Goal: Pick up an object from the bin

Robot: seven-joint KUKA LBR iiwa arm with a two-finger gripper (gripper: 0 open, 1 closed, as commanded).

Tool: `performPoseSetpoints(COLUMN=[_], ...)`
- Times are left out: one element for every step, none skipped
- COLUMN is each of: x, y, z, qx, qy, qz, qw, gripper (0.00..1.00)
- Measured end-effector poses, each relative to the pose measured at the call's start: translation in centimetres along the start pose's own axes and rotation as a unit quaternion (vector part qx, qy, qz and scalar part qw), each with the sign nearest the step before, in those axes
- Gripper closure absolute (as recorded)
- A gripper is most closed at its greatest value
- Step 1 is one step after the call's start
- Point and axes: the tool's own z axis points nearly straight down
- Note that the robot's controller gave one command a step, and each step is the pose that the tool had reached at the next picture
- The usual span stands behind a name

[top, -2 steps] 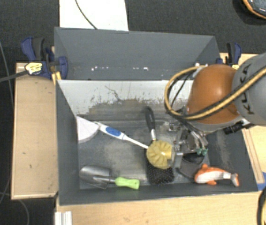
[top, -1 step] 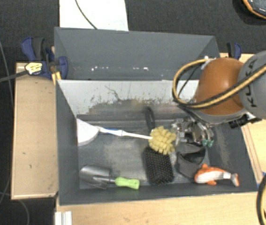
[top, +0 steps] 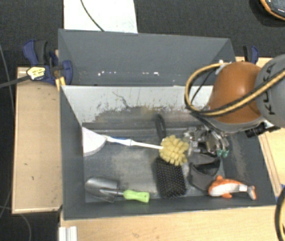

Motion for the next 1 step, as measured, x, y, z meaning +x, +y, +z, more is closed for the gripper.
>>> performPoseSetpoints(x=[-0.17], y=[0.65], z=[-7.99], qx=[0.000], qy=[-0.0021], qz=[-0.014], qw=[0.9999], gripper=[1.00])
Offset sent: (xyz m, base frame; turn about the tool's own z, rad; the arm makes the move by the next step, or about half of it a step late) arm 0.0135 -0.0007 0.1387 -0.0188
